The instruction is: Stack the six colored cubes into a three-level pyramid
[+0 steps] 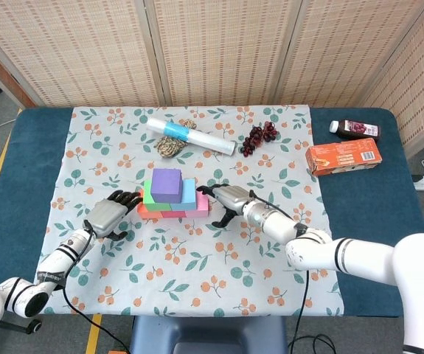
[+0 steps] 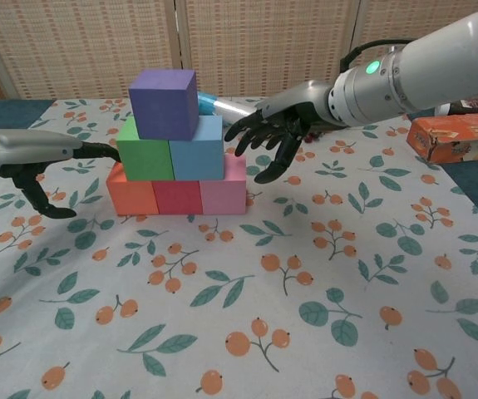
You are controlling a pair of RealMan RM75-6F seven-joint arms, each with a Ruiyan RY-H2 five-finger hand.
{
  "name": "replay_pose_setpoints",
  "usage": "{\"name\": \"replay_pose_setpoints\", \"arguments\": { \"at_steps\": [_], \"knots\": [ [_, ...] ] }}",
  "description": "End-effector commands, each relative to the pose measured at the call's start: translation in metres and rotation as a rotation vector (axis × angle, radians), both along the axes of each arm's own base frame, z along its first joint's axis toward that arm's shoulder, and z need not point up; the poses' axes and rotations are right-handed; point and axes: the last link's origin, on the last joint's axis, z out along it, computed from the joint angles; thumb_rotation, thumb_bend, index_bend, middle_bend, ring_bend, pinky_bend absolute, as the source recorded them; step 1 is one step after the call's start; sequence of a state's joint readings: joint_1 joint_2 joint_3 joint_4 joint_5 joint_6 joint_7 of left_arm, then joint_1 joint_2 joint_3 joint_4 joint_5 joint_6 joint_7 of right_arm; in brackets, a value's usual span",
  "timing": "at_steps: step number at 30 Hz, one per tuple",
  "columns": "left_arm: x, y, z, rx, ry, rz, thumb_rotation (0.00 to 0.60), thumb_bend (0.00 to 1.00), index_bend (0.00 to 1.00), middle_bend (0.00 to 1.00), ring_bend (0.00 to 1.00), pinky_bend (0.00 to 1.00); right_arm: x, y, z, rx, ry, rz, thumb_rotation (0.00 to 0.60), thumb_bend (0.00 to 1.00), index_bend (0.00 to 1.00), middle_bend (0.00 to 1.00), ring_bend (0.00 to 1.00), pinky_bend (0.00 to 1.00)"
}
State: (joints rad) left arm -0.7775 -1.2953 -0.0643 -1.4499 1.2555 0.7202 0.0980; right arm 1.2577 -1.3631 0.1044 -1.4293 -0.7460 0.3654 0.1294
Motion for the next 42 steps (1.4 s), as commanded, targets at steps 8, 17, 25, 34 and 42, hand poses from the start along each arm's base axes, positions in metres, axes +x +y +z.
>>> {"name": "replay_pose_setpoints", "arguments": {
  "at_steps": [8,17,25,34,42],
  "knots": [
    [0.005,0.001,-0.004,-0.008,-0.001,-0.01,0.6,0.32,0.05,0.0,0.0,0.01,0.001,0.0,-0.003,0.001,0.001,0.002,0.6,0.24,0.0,0.09,0.0,0.0],
    [0.007,0.001,-0.005,-0.012,0.004,-0.016,0.6,0.32,0.05,0.0,0.0,0.0,0.003,-0.001,-0.004,0.001,0.0,0.003,0.6,0.24,0.0,0.09,0.0,0.0],
    [0.005,0.001,-0.005,-0.012,0.011,-0.011,0.6,0.32,0.05,0.0,0.0,0.01,0.0,0.0,-0.003,-0.001,0.007,0.003,0.6,0.24,0.0,0.09,0.0,0.0],
    [0.002,0.0,-0.004,-0.01,0.013,-0.004,0.6,0.32,0.05,0.0,0.0,0.01,0.0,0.0,-0.004,-0.002,0.012,0.004,0.6,0.24,0.0,0.09,0.0,0.0],
    [-0.004,-0.001,0.001,0.004,0.007,0.008,0.6,0.32,0.05,0.0,0.0,0.01,-0.003,0.001,0.003,-0.016,0.004,-0.002,0.6,0.24,0.0,0.09,0.0,0.0]
  ]
}}
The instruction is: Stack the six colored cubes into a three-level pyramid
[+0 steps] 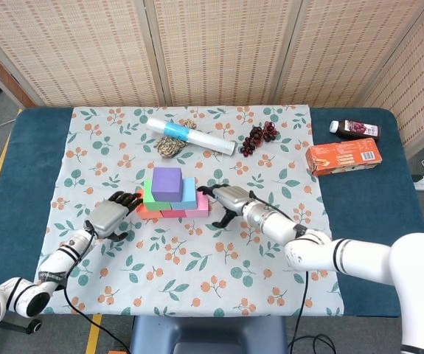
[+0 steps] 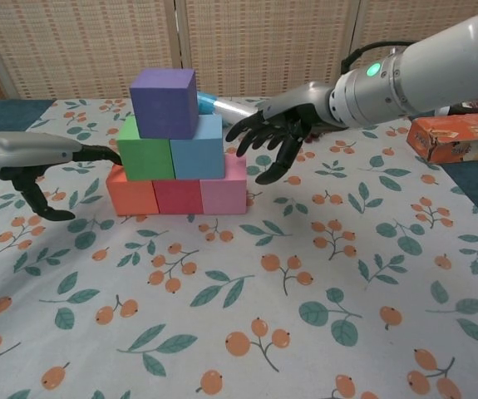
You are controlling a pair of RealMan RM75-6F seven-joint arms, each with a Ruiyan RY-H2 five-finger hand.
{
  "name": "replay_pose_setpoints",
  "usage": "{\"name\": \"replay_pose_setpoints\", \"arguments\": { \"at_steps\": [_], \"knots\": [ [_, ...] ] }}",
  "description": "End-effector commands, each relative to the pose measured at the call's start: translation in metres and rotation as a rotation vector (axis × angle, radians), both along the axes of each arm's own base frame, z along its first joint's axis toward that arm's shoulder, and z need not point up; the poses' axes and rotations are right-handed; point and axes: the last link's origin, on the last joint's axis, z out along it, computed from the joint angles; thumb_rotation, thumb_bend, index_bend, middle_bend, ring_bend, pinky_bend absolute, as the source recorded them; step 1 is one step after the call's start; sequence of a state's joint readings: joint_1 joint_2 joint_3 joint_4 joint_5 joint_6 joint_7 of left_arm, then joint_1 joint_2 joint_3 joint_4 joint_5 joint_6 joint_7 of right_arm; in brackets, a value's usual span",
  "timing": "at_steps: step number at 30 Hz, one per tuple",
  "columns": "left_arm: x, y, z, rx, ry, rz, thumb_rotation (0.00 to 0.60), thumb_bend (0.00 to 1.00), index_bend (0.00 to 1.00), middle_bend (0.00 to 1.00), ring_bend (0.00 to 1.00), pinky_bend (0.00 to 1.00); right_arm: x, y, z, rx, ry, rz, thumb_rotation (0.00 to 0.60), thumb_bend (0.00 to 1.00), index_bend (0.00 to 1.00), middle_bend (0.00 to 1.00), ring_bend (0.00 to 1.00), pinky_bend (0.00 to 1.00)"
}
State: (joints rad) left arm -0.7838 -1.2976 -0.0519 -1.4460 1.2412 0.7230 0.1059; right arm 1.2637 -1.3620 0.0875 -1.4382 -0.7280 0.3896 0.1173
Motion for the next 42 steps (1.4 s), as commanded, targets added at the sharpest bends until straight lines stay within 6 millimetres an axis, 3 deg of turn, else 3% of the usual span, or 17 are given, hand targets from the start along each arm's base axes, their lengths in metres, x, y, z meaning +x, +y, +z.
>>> {"name": "replay_pose_setpoints", "arguments": {
  "at_steps": [1,7,10,15,19,26,30,35,42],
  "knots": [
    [-0.002,-0.001,0.003,0.008,-0.004,0.005,0.6,0.32,0.05,0.0,0.0,0.01,-0.002,0.0,0.003,-0.007,-0.001,-0.002,0.6,0.24,0.0,0.09,0.0,0.0],
    [-0.011,-0.005,0.01,0.021,-0.011,0.029,0.6,0.32,0.05,0.0,0.0,0.01,-0.004,0.003,0.01,-0.012,-0.004,-0.008,0.6,0.24,0.0,0.09,0.0,0.0],
    [-0.016,-0.006,0.019,0.047,-0.031,0.048,0.6,0.32,0.05,0.0,0.0,0.01,-0.005,0.003,0.026,-0.041,-0.029,-0.014,0.6,0.24,0.0,0.09,0.0,0.0],
    [-0.038,-0.012,0.054,0.157,-0.099,0.116,0.6,0.32,0.05,0.0,0.0,0.01,-0.019,0.008,0.081,-0.159,-0.071,-0.026,0.6,0.24,0.0,0.09,0.0,0.0],
    [-0.065,-0.02,0.085,0.276,-0.133,0.172,0.6,0.32,0.06,0.0,0.0,0.01,-0.049,0.022,0.123,-0.297,-0.052,-0.024,0.6,0.24,0.0,0.08,0.0,0.0],
    [-0.116,-0.057,0.126,0.521,-0.156,0.251,0.6,0.32,0.1,0.0,0.0,0.02,-0.134,0.078,0.176,-0.64,0.029,-0.009,0.6,0.24,0.0,0.08,0.0,0.0],
    [-0.132,-0.089,0.135,0.614,-0.18,0.279,0.6,0.32,0.1,0.0,0.0,0.03,-0.177,0.12,0.19,-0.791,0.046,0.015,0.6,0.24,0.0,0.07,0.0,0.0],
    [-0.136,-0.13,0.128,0.673,-0.195,0.261,0.6,0.32,0.08,0.01,0.0,0.03,-0.223,0.172,0.194,-0.901,0.041,0.002,0.6,0.24,0.0,0.05,0.0,0.0],
    [-0.129,-0.171,0.117,0.656,-0.181,0.25,0.6,0.32,0.07,0.01,0.0,0.02,-0.252,0.23,0.193,-0.966,0.034,-0.015,0.6,0.23,0.0,0.05,0.0,0.0]
  ]
}}
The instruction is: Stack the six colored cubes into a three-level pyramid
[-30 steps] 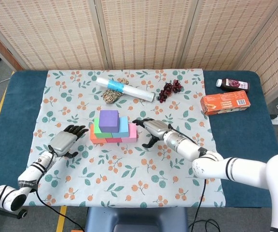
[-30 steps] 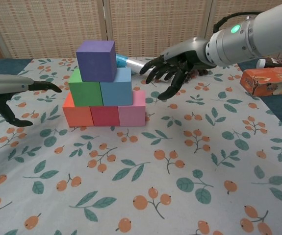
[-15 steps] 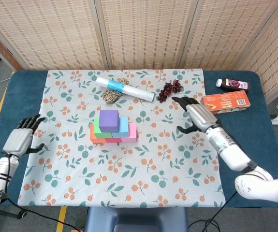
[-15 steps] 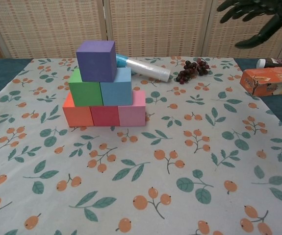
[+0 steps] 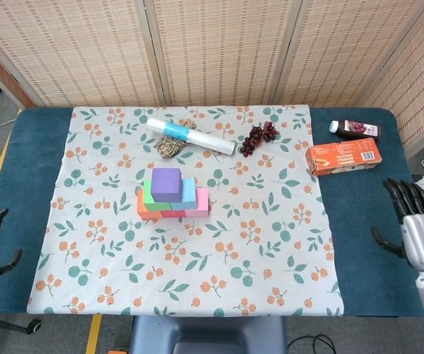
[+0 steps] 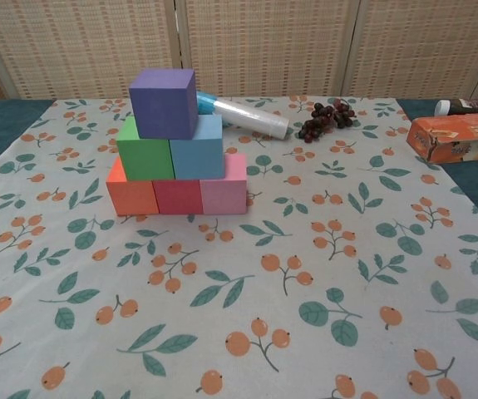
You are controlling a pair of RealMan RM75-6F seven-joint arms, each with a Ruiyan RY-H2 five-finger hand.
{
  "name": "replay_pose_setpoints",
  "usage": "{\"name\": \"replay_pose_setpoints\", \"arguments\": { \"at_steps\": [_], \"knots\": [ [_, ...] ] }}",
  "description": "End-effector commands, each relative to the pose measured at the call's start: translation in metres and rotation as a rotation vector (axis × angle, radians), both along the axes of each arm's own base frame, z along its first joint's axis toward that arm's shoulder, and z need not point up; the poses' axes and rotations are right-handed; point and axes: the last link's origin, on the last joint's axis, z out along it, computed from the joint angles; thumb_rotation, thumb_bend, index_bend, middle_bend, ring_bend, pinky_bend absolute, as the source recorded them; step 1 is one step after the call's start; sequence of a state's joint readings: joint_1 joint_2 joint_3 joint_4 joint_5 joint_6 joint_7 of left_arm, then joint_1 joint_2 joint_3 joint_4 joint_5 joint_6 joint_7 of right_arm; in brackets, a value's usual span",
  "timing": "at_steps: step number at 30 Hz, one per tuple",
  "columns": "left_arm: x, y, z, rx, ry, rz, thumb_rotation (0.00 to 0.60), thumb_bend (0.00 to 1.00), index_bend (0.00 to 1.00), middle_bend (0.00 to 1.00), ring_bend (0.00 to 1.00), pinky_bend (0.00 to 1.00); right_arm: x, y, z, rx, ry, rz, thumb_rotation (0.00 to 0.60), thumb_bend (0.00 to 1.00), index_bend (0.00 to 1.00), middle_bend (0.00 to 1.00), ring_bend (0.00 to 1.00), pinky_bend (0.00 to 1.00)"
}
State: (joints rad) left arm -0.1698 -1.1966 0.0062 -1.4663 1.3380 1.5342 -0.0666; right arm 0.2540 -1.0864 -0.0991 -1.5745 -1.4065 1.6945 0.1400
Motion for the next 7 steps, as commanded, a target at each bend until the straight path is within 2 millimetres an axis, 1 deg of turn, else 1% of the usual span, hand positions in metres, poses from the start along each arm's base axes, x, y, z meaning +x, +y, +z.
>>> {"name": "replay_pose_setpoints", "arguments": {
  "at_steps": [1,3,7],
  "knots": [
    [0.005,-0.018,-0.008,-0.026,-0.003,0.002,0.6,0.32,0.07,0.0,0.0,0.02,-0.012,0.035,-0.008,0.001,-0.026,-0.007,0.6,0.23,0.0,0.05,0.0,0.0],
    [0.008,-0.026,-0.013,-0.043,-0.002,0.001,0.6,0.32,0.07,0.0,0.0,0.02,-0.017,0.046,-0.009,-0.002,-0.023,-0.027,0.6,0.23,0.0,0.05,0.0,0.0],
    [0.013,-0.036,-0.019,-0.066,-0.002,-0.002,0.6,0.32,0.07,0.0,0.0,0.02,-0.019,0.058,-0.012,0.003,-0.039,-0.051,0.6,0.23,0.0,0.05,0.0,0.0]
  ]
}}
